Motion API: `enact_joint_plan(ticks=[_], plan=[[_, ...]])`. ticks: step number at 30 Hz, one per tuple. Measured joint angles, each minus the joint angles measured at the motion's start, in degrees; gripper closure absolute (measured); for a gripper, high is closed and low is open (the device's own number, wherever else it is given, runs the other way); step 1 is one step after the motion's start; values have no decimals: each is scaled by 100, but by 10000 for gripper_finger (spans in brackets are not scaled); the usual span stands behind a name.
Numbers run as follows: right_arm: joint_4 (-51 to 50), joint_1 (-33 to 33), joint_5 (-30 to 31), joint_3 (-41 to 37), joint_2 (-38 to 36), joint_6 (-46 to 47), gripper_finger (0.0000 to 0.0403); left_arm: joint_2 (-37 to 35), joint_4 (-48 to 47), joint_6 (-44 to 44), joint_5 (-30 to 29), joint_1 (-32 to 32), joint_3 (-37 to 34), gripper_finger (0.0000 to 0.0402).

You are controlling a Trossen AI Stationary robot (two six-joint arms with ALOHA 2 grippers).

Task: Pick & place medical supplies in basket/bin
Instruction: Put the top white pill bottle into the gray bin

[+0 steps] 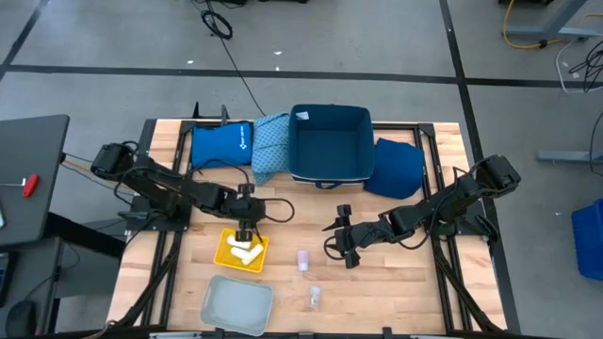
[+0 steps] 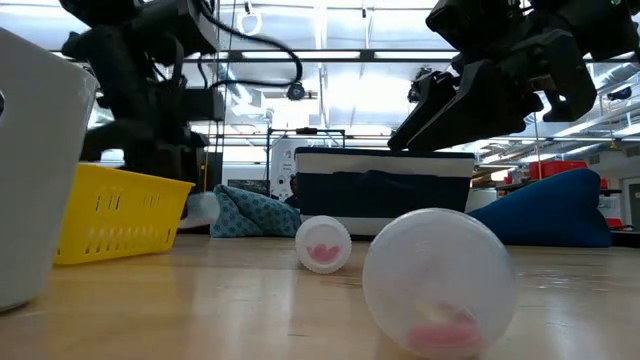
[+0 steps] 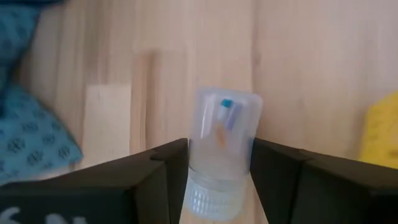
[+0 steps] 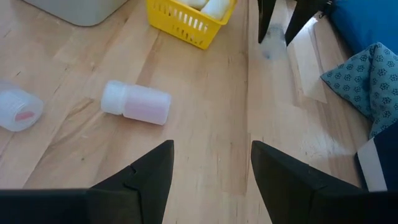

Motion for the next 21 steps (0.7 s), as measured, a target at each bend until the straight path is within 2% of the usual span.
enact_joint_plan(ticks=[5,8,14,21], plan=[[10,0,0,0,0,0,182,-240,733,33,-45,-179,-5,255],[37,0,1,0,0,0,182,-411,1577,193,-40,-297,-146,255],[82,0,0,-2,0,-2,182,-682,4063,561,450,-452,-922,255],[186,0,0,-2,0,-24,182,-692,6892,535,1194,-645,-1908,255]])
